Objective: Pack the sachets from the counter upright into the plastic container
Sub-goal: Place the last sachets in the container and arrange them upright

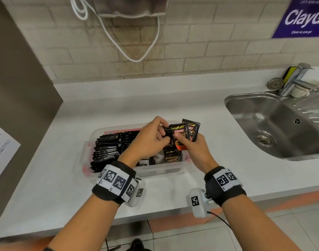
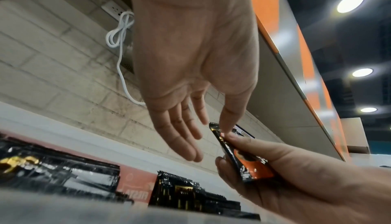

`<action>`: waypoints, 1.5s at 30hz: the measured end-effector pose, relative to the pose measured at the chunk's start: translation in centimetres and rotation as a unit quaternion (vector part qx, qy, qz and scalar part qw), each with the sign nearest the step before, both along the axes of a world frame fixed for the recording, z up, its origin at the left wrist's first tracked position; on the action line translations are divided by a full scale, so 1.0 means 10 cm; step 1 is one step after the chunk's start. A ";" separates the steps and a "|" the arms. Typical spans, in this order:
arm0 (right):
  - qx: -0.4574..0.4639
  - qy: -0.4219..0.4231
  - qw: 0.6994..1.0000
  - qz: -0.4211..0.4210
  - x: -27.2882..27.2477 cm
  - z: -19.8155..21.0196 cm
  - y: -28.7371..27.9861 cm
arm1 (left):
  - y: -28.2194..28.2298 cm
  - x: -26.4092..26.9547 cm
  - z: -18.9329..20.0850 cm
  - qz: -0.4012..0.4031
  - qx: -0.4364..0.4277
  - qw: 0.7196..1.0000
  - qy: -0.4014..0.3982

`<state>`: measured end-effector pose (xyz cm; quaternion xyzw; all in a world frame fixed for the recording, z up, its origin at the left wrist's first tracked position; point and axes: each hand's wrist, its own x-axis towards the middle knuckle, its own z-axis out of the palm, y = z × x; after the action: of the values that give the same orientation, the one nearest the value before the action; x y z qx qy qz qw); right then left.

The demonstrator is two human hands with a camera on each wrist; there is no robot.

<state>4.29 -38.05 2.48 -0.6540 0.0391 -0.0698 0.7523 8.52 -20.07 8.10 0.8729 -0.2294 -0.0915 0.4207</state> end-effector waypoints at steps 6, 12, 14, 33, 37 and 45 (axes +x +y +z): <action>-0.006 0.007 1.000 0.007 0.00 0.01 0.00 | -0.13 0.02 0.08 0.038 -0.095 0.994 0.026; 0.085 0.055 0.995 -0.023 0.02 0.01 -0.04 | -0.05 0.03 0.02 0.055 -0.127 0.988 0.064; 0.170 0.060 0.983 -0.033 0.05 0.00 -0.06 | 0.02 0.02 -0.01 0.049 -0.118 0.990 0.060; 0.080 0.043 0.995 -0.047 0.06 -0.04 -0.03 | -0.06 -0.17 -0.41 -0.026 0.073 0.996 0.047; 0.074 0.038 0.995 -0.047 0.05 -0.03 -0.04 | 0.00 -0.12 -0.33 -0.024 0.077 0.995 0.061; 0.075 0.054 0.995 -0.037 0.05 0.00 -0.04 | 0.09 -0.08 -0.24 -0.072 0.148 0.981 0.103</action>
<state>4.81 -38.41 2.47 -0.5970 0.1085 -0.0590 0.7926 7.76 -19.16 5.69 0.8927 -0.2309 -0.2438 0.3007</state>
